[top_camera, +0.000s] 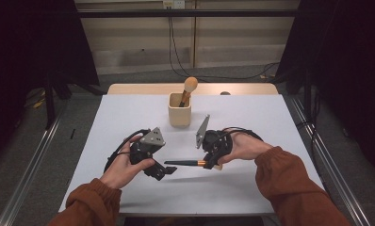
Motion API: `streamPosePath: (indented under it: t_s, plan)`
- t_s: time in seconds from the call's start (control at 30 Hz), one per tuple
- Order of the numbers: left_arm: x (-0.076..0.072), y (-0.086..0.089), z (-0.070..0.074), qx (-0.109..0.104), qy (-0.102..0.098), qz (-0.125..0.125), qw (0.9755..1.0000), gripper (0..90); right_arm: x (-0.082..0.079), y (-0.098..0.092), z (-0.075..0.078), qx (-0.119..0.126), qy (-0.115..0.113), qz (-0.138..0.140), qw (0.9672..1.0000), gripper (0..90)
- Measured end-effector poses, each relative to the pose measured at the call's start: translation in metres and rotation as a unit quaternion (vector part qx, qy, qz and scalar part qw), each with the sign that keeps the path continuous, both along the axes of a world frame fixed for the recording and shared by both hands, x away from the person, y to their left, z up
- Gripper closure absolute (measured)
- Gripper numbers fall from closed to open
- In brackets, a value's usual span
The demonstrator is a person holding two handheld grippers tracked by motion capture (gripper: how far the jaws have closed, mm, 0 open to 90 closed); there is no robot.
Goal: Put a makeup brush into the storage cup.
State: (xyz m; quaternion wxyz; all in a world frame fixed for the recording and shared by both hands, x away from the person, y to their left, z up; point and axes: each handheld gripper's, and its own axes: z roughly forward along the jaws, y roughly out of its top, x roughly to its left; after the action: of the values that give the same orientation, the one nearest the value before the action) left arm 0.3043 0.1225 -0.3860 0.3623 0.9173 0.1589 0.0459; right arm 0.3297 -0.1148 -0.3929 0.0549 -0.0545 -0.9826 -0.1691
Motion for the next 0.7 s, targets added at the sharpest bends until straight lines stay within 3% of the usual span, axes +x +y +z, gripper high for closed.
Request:
streamPosePath:
  t_s: [0.1, 0.2, 0.27, 0.53, 0.7]
  plan:
    - [0.004, -0.003, -0.003, 0.013, 0.025, -0.006, 0.9996, 5.3, 0.0, 0.004, -0.002, -0.01, 0.003, 0.001, 0.9999, 74.2]
    - [0.004, -0.005, -0.004, 0.028, 0.025, -0.007, 0.9993, 5.2, 0.0, 0.007, -0.003, -0.014, 0.006, 0.008, 0.9999, 74.2]
    - [0.004, -0.006, -0.004, 0.038, 0.039, -0.02, 0.9984, 4.8, 0.002, 0.008, -0.004, -0.015, 0.007, 0.008, 0.9998, 74.2]
    - [0.007, -0.009, -0.006, 0.066, 0.047, -0.045, 0.9958, 4.0, 0.006, 0.01, -0.006, -0.021, 0.018, 0.009, 0.9996, 74.2]
    - [0.008, -0.008, -0.008, 0.068, 0.053, -0.061, 0.9943, 4.7, 0.006, 0.011, -0.007, -0.017, 0.016, 0.015, 0.9996, 74.2]
